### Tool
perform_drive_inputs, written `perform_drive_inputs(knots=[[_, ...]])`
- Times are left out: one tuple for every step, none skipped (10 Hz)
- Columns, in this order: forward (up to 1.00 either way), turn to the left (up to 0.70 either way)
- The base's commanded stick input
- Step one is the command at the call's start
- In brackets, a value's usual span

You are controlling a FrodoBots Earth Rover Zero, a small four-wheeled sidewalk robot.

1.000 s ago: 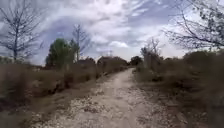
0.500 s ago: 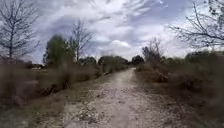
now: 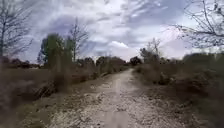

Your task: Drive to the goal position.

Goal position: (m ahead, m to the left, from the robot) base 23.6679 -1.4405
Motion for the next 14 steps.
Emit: perform_drive_inputs(knots=[[0.5, 0.0], [0.5, 0.0], [0.5, 0.0], [0.5, 0.0], [0.5, 0.0], [0.5, 0.0], [0.5, 0.0], [0.5, 0.0], [0.5, 0.0], [0.5, 0.0], [0.5, 0.0], [0.5, 0.0], [0.5, 0.28], [0.5, 0.34]])
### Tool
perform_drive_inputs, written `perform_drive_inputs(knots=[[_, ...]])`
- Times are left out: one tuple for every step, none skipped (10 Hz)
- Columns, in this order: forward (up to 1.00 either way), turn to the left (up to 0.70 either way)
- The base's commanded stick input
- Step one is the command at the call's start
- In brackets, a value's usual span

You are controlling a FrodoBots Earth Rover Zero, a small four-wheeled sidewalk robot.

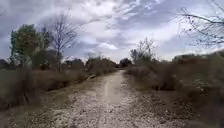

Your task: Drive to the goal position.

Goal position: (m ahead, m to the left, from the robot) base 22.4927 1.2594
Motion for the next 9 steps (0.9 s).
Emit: perform_drive_inputs(knots=[[0.5, 0.08], [0.5, 0.0], [0.5, 0.0], [0.5, 0.0], [0.5, 0.0], [0.5, 0.0], [0.5, 0.0], [0.5, 0.0], [0.5, 0.0]])
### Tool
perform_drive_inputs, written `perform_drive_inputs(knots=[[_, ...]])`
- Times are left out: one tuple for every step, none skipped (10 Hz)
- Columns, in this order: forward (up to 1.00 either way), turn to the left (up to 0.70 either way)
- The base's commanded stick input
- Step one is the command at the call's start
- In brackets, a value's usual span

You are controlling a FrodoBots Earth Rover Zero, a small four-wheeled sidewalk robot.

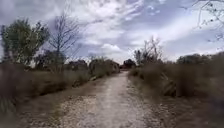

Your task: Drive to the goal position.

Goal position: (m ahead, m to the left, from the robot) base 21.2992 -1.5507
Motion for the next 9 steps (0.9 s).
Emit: perform_drive_inputs(knots=[[0.5, 0.0], [0.5, 0.0], [0.5, 0.0], [0.5, 0.0], [0.5, 0.0], [0.5, 0.0], [0.5, 0.0], [0.5, 0.0], [0.5, 0.0]])
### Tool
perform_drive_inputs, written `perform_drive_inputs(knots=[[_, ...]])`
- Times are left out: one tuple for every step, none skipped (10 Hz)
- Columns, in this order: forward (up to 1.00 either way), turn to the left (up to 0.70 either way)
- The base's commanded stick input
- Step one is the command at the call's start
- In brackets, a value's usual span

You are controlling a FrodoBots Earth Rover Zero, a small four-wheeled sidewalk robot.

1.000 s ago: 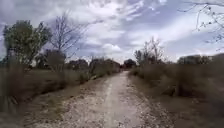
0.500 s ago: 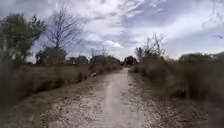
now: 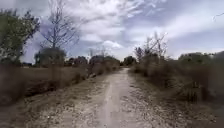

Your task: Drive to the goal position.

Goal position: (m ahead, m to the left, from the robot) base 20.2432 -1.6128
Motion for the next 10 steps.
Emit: perform_drive_inputs(knots=[[0.5, 0.0], [0.5, 0.0], [0.5, 0.0], [0.5, 0.0], [0.5, 0.0], [0.5, 0.0], [0.5, 0.0], [0.5, 0.0], [0.5, 0.0], [0.5, 0.0]])
